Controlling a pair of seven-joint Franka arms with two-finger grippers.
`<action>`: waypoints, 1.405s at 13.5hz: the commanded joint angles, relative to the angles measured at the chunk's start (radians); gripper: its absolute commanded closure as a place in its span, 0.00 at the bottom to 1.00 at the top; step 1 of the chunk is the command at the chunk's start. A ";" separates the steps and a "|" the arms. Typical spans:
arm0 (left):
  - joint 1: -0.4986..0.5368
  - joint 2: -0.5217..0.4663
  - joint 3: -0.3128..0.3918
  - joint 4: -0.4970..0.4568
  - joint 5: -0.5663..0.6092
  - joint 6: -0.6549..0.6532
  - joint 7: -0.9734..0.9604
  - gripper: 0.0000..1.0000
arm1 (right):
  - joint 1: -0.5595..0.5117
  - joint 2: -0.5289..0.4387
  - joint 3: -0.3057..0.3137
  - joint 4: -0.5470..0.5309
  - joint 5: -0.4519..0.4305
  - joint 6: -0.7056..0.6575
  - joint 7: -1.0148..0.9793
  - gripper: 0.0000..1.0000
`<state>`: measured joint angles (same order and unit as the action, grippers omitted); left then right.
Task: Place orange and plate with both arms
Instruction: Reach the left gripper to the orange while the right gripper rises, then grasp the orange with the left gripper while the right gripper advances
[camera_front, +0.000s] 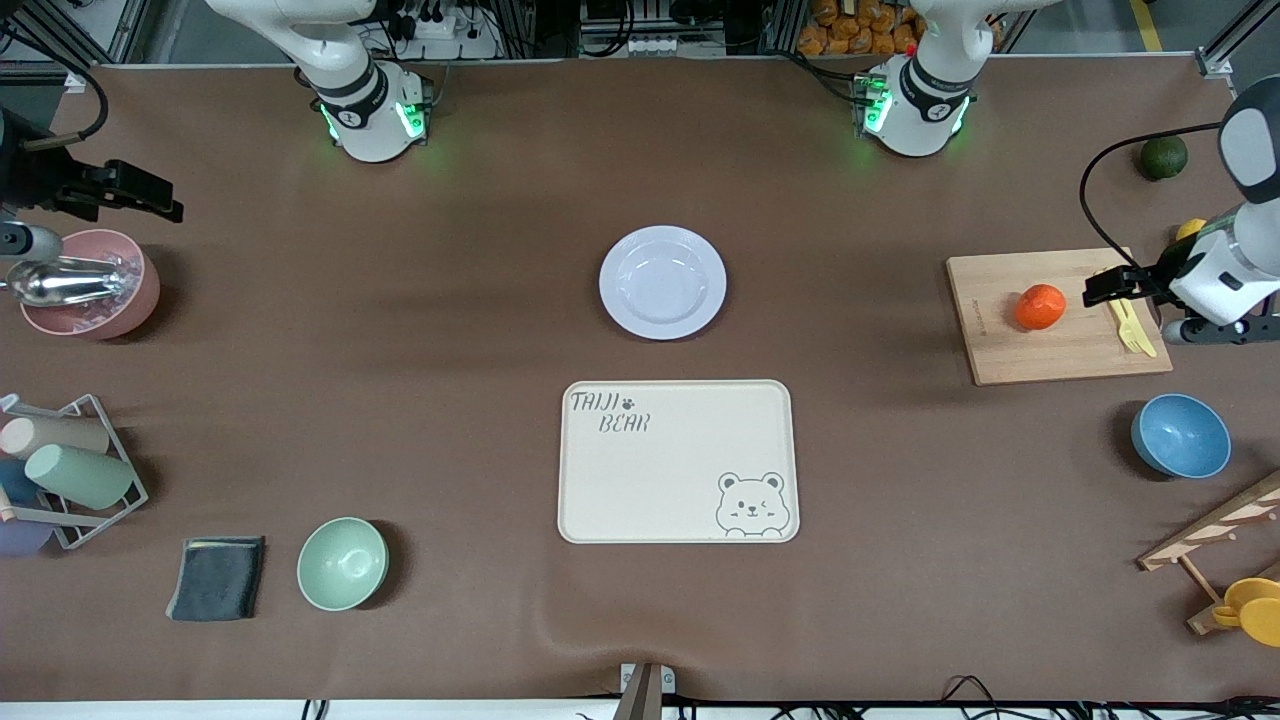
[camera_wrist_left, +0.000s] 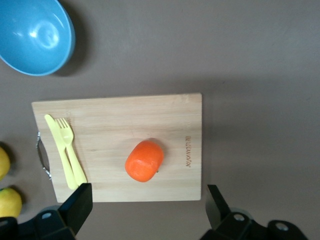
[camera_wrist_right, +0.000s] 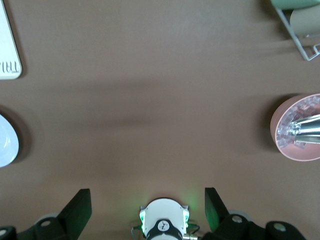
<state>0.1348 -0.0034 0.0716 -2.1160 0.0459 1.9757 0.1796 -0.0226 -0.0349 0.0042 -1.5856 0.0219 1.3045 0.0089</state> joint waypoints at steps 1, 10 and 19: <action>0.038 -0.032 -0.009 -0.133 0.022 0.118 0.056 0.00 | 0.019 -0.033 0.003 -0.072 0.015 -0.016 0.019 0.00; 0.081 0.118 -0.009 -0.157 0.069 0.204 0.178 0.00 | -0.028 0.079 -0.004 -0.269 0.363 -0.074 0.054 0.00; 0.100 0.220 -0.007 -0.177 0.071 0.244 0.178 0.00 | -0.079 0.357 -0.004 -0.271 0.593 -0.134 -0.072 0.00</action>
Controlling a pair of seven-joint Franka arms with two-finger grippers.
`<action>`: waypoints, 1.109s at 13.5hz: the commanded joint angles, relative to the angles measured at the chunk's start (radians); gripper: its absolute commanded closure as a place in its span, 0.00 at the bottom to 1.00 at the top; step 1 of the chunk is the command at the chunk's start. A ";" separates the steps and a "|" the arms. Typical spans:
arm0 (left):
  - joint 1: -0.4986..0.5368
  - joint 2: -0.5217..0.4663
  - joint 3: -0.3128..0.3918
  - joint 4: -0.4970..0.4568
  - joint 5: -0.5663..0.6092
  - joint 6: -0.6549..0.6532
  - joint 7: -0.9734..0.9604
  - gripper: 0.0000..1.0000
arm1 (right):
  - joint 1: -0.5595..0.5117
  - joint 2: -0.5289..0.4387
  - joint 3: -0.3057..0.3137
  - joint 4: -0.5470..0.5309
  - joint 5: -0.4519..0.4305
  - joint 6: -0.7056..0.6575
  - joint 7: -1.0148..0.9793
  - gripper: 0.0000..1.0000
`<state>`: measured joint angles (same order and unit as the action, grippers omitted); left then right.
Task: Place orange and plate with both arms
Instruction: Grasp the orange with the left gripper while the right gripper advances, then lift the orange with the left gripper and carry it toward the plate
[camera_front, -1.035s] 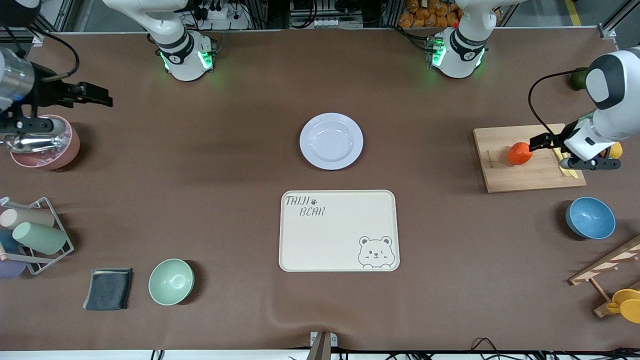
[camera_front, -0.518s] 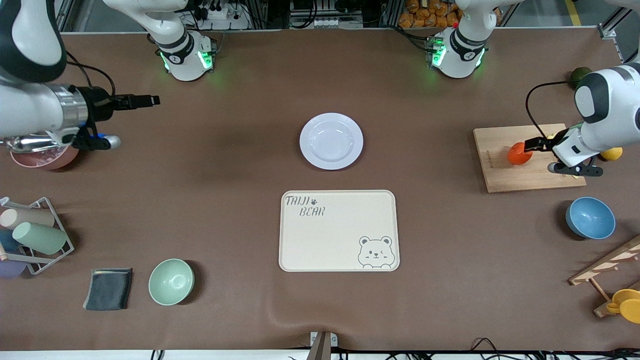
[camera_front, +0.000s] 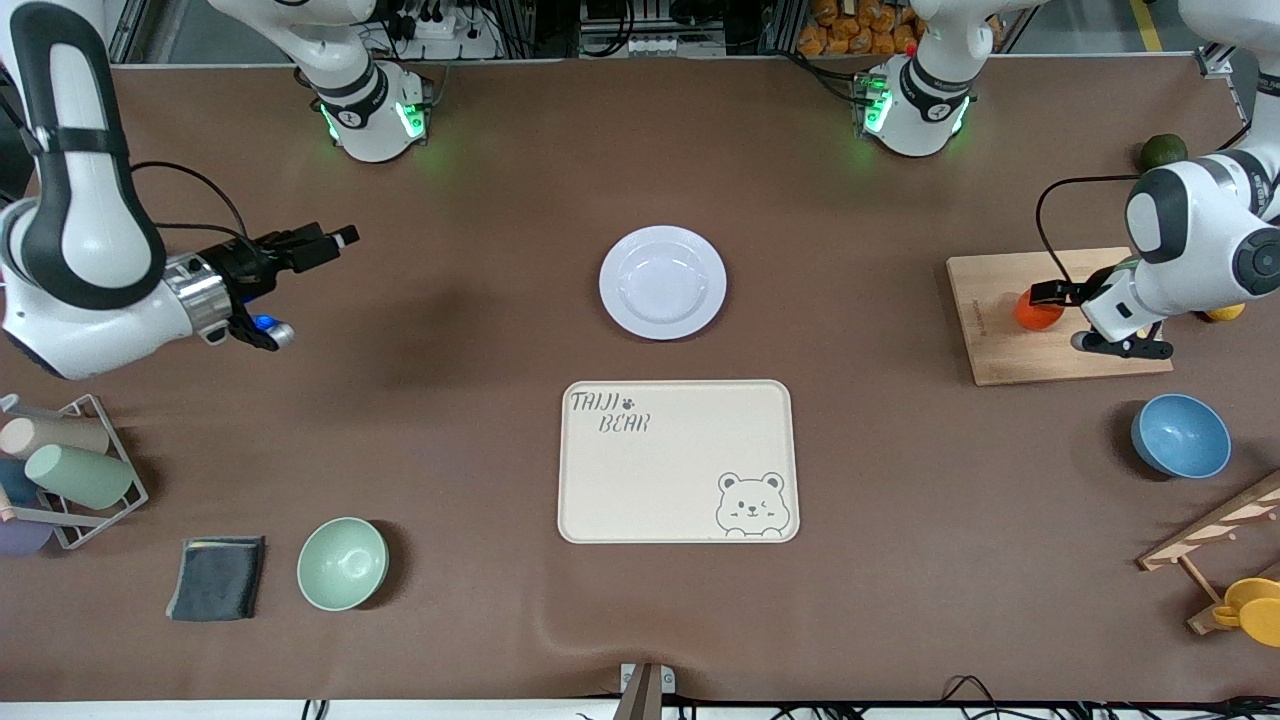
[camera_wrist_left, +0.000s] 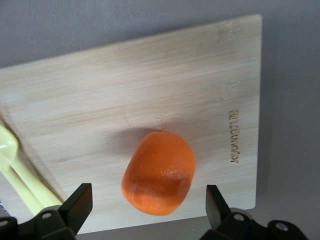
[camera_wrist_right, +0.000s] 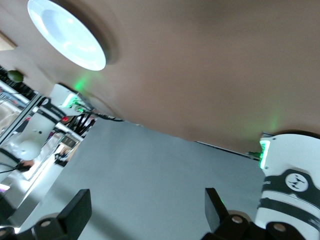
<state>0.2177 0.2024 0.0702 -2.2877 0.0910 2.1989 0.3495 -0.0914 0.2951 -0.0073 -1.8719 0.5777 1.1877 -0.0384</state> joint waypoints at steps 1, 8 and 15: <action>0.017 0.025 -0.006 -0.006 0.026 0.031 0.009 0.00 | -0.005 0.036 0.007 0.016 0.043 -0.014 -0.031 0.00; 0.020 0.068 -0.007 0.005 0.024 0.035 -0.004 0.60 | 0.058 0.029 0.010 -0.111 0.132 0.216 -0.107 0.00; -0.037 0.060 -0.192 0.296 0.003 -0.244 -0.272 1.00 | 0.131 0.050 0.012 -0.162 0.228 0.351 -0.136 0.00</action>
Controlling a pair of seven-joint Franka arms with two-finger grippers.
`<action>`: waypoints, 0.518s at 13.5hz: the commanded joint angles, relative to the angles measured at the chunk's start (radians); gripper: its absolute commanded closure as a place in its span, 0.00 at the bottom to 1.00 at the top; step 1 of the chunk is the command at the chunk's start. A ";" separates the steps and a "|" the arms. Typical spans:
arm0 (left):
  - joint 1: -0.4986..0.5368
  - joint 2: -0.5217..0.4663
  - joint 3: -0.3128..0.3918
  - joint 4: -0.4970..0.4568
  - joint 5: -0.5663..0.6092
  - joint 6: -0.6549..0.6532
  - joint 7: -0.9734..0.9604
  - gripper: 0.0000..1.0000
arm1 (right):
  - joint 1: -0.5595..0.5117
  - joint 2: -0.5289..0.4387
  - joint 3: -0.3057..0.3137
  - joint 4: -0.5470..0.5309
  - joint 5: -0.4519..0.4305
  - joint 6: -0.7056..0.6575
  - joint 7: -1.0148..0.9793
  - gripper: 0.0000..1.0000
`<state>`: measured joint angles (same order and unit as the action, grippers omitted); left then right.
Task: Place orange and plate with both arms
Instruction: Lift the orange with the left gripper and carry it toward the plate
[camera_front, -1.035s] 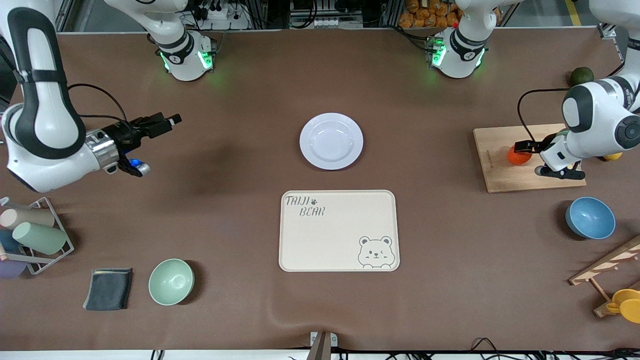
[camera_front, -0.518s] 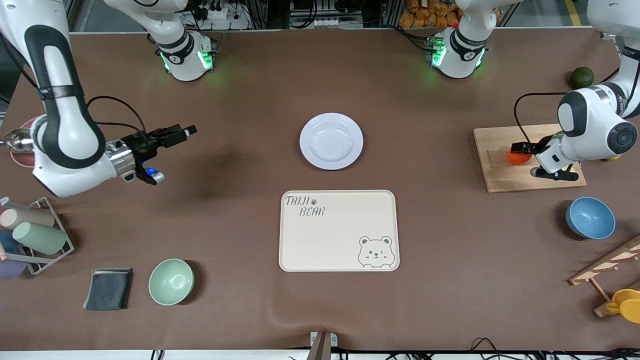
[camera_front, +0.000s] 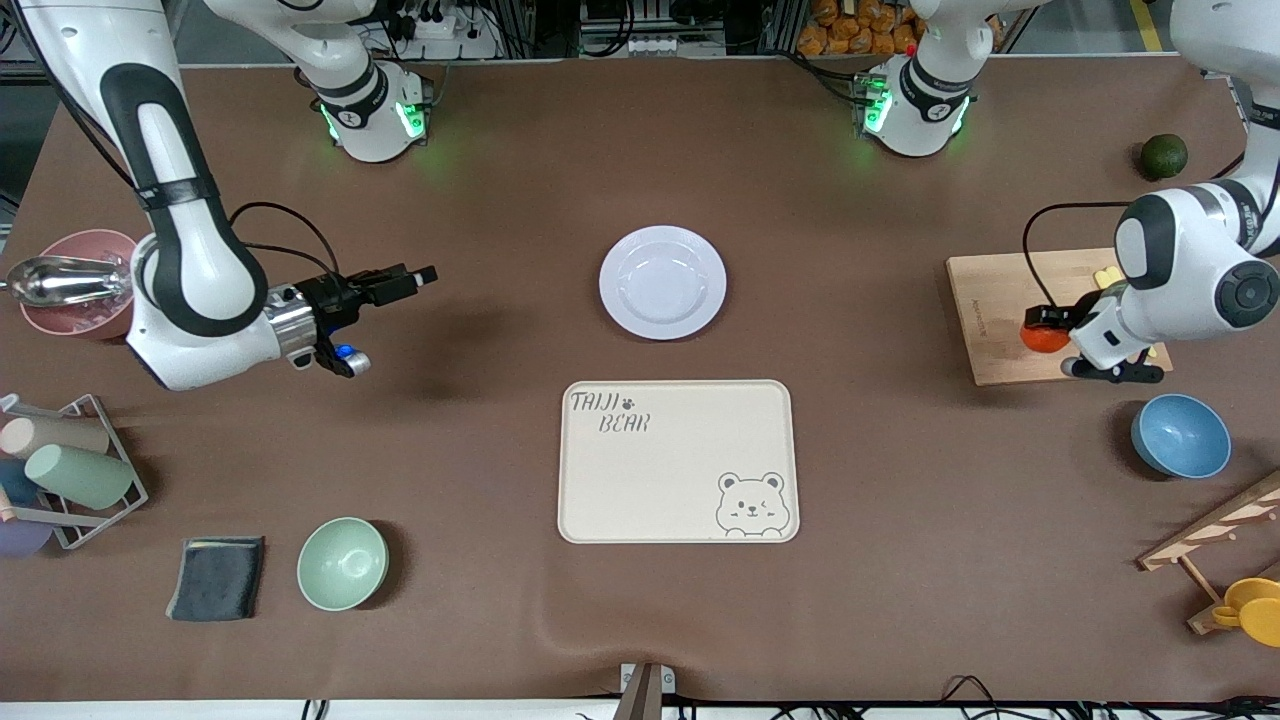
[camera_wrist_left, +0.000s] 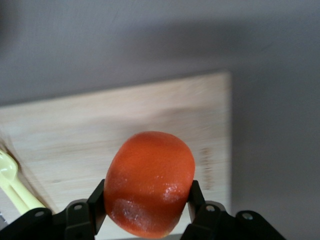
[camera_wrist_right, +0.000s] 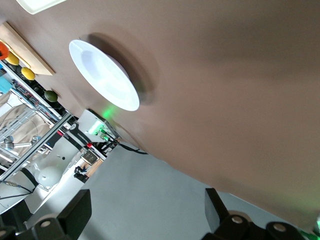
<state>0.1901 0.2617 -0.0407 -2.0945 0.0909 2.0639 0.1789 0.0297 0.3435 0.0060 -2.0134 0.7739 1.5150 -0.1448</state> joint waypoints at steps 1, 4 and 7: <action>-0.011 0.008 -0.137 0.146 -0.003 -0.134 -0.160 1.00 | 0.015 0.012 -0.001 -0.021 0.042 0.025 -0.032 0.00; -0.035 0.042 -0.243 0.229 -0.089 -0.145 -0.234 1.00 | 0.039 0.020 -0.001 -0.021 0.070 0.056 -0.036 0.00; -0.139 0.077 -0.255 0.292 -0.163 -0.165 -0.329 1.00 | 0.058 0.026 -0.001 -0.030 0.085 0.074 -0.064 0.00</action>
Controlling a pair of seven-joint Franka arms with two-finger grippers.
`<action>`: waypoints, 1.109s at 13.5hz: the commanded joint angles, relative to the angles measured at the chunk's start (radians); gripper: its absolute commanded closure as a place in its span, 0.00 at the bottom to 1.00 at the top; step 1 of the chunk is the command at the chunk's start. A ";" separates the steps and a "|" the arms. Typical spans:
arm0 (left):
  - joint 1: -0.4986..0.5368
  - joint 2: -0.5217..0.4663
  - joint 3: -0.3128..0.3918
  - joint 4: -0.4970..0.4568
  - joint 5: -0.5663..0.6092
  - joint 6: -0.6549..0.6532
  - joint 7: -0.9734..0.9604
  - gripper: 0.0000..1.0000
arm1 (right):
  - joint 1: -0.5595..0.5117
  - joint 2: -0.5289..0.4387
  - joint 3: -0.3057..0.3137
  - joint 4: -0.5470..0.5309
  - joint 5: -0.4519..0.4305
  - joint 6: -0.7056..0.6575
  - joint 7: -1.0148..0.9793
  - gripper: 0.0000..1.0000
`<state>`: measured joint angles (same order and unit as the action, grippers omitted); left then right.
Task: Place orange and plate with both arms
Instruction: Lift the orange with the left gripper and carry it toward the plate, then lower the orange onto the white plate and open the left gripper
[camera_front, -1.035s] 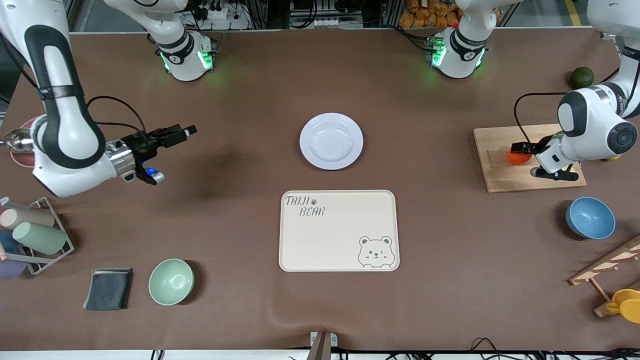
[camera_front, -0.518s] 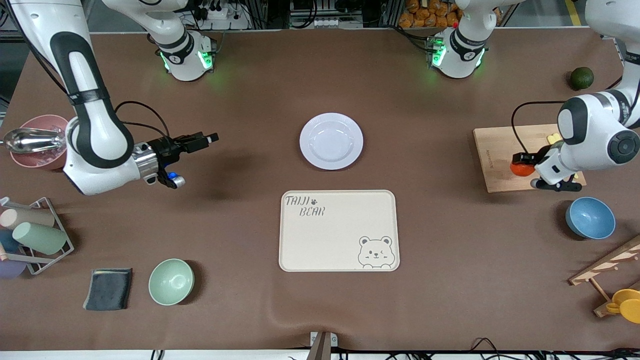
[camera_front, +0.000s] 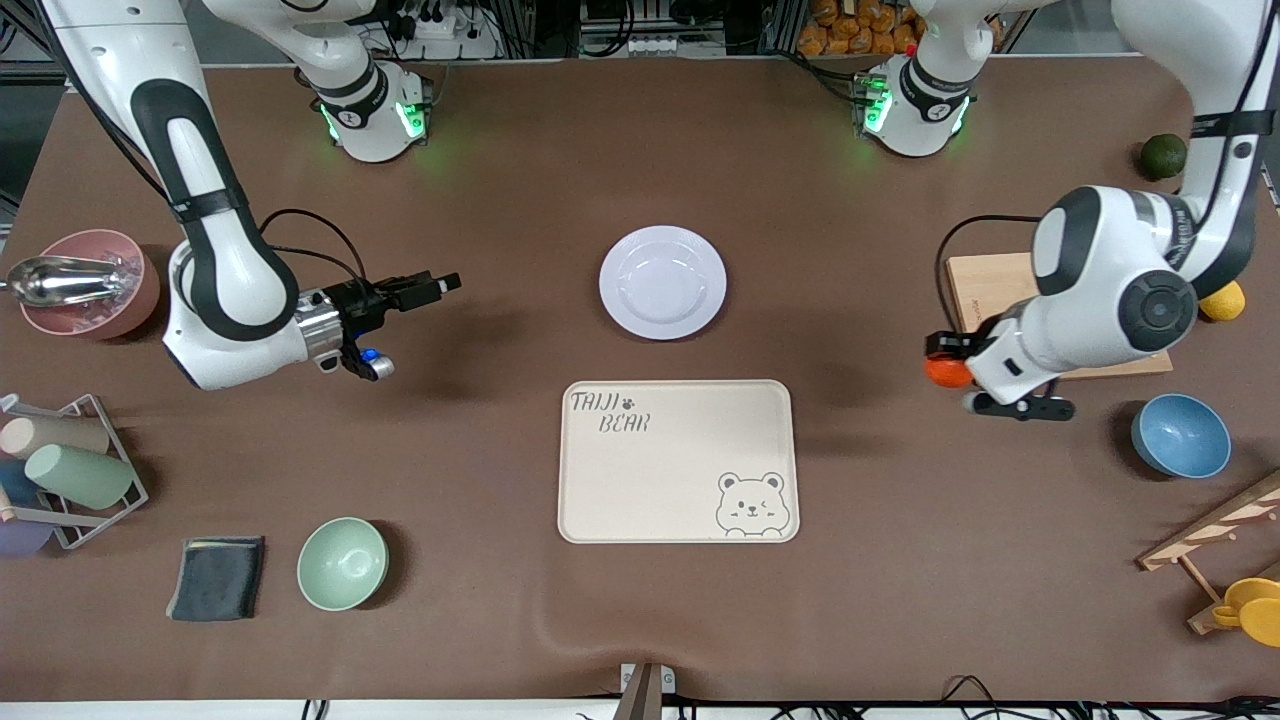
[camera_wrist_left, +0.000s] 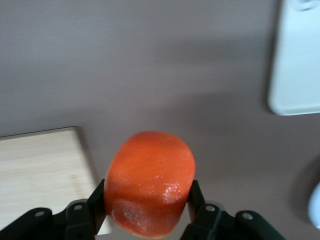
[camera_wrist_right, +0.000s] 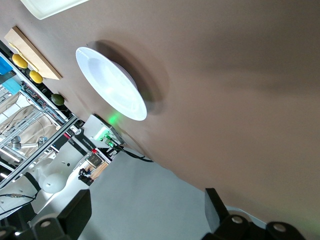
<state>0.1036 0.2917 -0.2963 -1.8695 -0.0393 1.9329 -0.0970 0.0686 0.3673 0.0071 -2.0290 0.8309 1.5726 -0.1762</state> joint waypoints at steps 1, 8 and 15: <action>-0.089 0.056 0.000 0.066 -0.036 -0.034 -0.110 1.00 | 0.022 0.007 -0.004 -0.014 0.028 0.033 -0.034 0.00; -0.340 0.090 0.000 0.118 -0.174 -0.020 -0.499 1.00 | 0.066 0.022 -0.004 -0.017 0.043 0.090 -0.034 0.00; -0.580 0.214 0.002 0.131 -0.218 0.102 -0.777 1.00 | 0.109 0.024 -0.003 -0.051 0.091 0.150 -0.034 0.00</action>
<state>-0.4208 0.4619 -0.3053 -1.7751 -0.2341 2.0010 -0.8173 0.1575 0.3990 0.0089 -2.0585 0.8845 1.7026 -0.1926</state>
